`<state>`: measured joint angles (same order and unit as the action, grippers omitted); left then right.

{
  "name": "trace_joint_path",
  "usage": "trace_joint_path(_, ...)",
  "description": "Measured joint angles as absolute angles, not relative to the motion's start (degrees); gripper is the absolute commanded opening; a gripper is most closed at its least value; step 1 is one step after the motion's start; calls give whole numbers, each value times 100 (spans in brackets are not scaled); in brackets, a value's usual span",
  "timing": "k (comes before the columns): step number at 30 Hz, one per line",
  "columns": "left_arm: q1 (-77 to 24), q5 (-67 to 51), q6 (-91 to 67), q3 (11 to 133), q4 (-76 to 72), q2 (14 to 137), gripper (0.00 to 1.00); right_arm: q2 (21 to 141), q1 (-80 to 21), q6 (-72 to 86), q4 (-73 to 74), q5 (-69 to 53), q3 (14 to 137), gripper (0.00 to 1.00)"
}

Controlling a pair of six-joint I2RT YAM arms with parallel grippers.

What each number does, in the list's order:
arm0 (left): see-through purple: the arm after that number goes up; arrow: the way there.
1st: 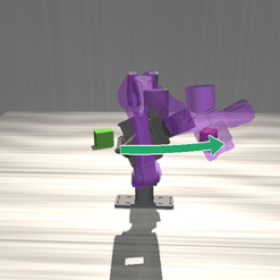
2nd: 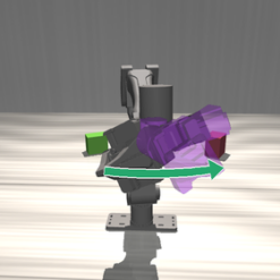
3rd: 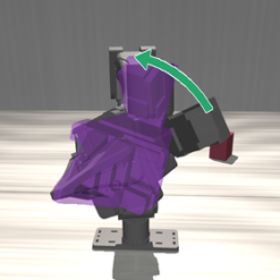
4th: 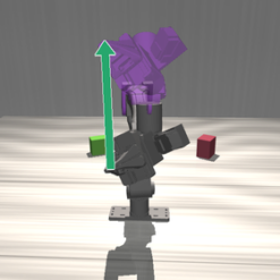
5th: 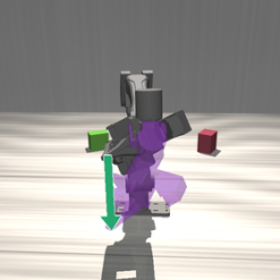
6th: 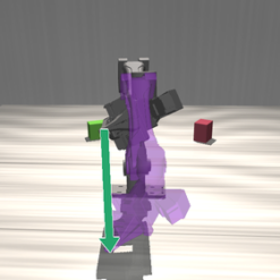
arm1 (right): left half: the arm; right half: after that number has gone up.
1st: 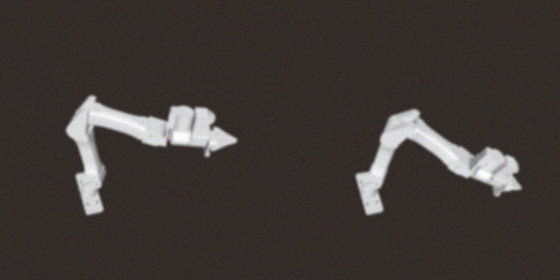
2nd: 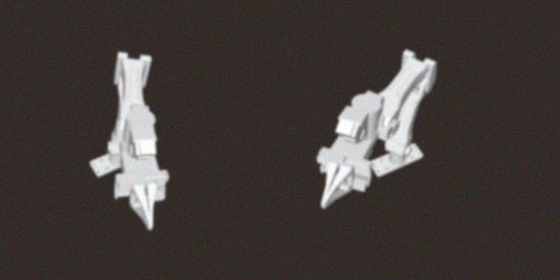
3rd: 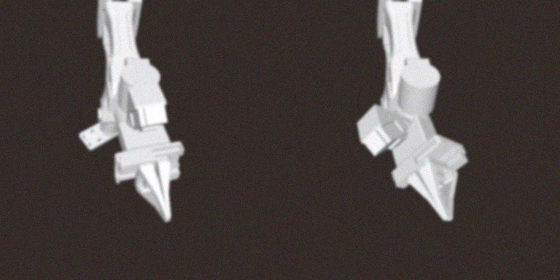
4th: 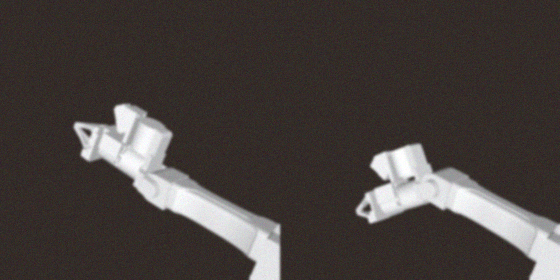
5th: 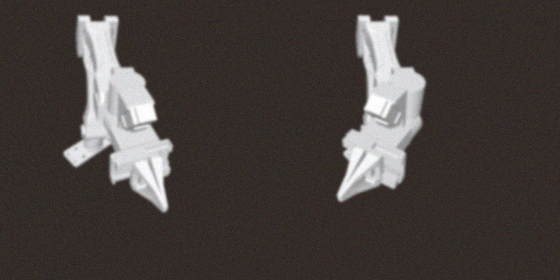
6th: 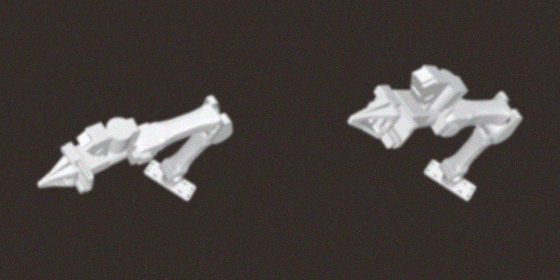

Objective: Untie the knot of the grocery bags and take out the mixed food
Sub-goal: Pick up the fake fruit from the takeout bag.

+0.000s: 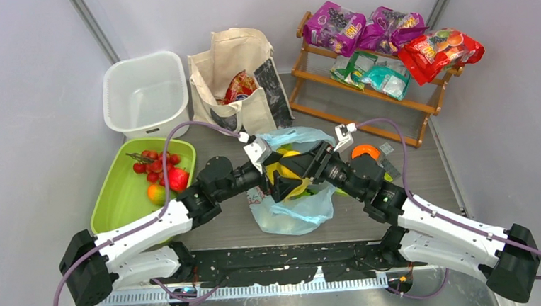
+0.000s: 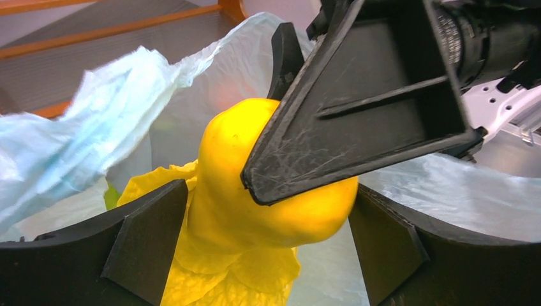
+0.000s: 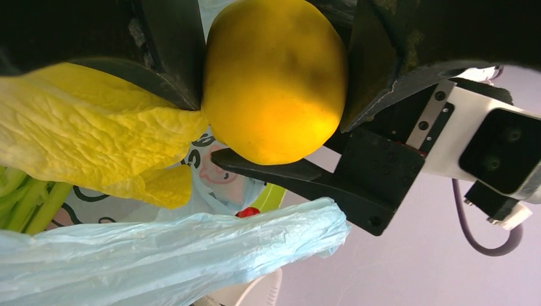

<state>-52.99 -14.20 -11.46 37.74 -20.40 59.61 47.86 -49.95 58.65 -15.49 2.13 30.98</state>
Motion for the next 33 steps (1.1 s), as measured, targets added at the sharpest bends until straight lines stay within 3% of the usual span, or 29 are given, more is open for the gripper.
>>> trace_joint_path(7,-5376,-1251,-1149,3811,-2134,6145,46,4786,-4960,5913,-1623,204,3094,8)
trace_joint_path(9,-5398,-1219,-1138,3811,-2178,6176,33,4786,-4947,5916,-1623,224,3092,19)
trace_joint_path(11,-5404,-1194,-1157,3811,-2220,6208,20,4779,-4936,5913,-1629,242,3076,41)
trace_joint_path(12,-5404,-1197,-1153,3811,-2233,6217,14,4764,-4936,5913,-1632,250,3061,58)
trace_joint_path(15,-5433,-1201,-1140,3811,-2246,6235,0,4672,-4939,5909,-1632,272,2993,85)
trace_joint_path(16,-5443,-1203,-1129,3809,-2248,6235,0,4635,-4939,5898,-1625,283,2976,94)
trace_joint_path(18,-5461,-1201,-1118,3782,-2292,6217,0,4545,-4947,5861,-1597,329,2967,98)
trace_joint_path(28,-5470,-910,-976,3426,-2178,5376,0,3791,-4954,4945,-661,1013,3350,95)
trace_joint_path(33,-5411,-285,-849,3452,-1450,4724,0,3345,-4954,4491,-314,1446,3448,95)
